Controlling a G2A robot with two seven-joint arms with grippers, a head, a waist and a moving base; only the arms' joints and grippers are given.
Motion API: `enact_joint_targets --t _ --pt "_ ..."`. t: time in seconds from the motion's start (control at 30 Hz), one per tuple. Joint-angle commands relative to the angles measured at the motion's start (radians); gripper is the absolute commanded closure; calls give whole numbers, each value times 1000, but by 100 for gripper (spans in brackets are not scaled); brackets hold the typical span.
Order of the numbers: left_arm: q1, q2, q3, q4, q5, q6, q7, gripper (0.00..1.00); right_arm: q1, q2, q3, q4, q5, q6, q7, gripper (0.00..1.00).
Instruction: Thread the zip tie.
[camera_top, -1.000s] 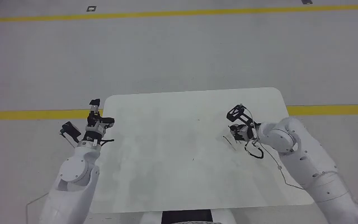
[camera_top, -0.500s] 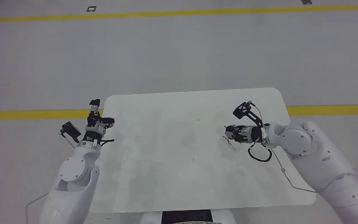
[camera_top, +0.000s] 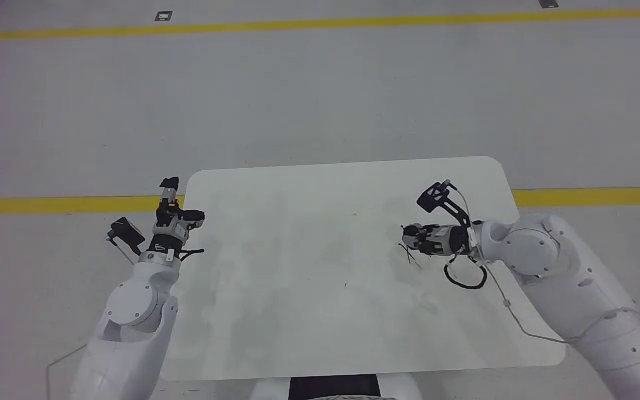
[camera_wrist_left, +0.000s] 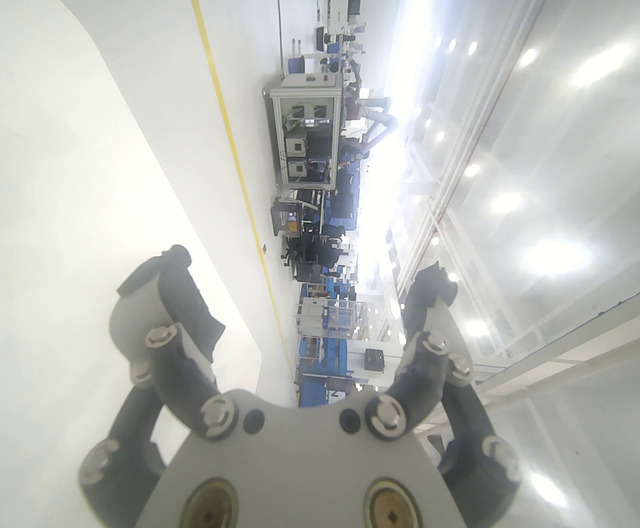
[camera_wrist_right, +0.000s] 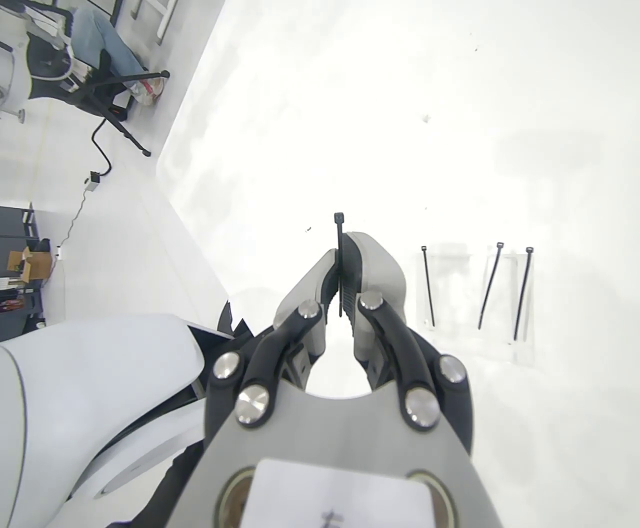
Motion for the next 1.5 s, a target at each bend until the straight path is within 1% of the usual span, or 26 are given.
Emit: enact_joint_targets --t 0.0,0.03,0.13,0.4,0.5,0.67,1.0,1.07,1.17,1.27,1.37,1.4,1.47 --pt "0 0 0 0 0 0 0 0 -10 -2 0 9 -10 0 -47 100" --pt "0 0 0 0 0 0 0 0 -19 -5 0 20 28 -2 -77 100" --pt "0 0 0 0 0 0 0 0 -28 -6 -1 22 76 -2 -105 100" --pt "0 0 0 0 0 0 0 0 -45 3 -15 -36 190 -2 -152 100" --pt "0 0 0 0 0 0 0 0 -37 5 -22 -45 248 -2 -139 100" --pt "0 0 0 0 0 0 0 0 -12 2 -14 -25 370 -2 -80 100" --pt "-2 0 2 1 10 0 0 0 -12 1 -13 -23 379 -1 -80 100" --pt "-6 0 20 -2 66 -7 -16 0 -23 -2 -18 -29 368 17 -112 100" --pt "-10 -3 47 -6 78 -13 -34 0 -31 -6 -13 11 390 28 -152 100" --pt "-28 -6 92 -11 121 -7 -46 0 -36 -12 -12 34 429 37 -180 100" --pt "-60 -10 151 -17 163 -1 -72 0 -40 -17 -9 51 463 41 -200 100" --pt "-75 -12 177 -18 177 2 -83 0 -43 -19 -8 58 488 36 -206 100" --pt "-94 -15 218 -21 202 6 -107 0 -43 -22 -4 77 522 26 -199 100"
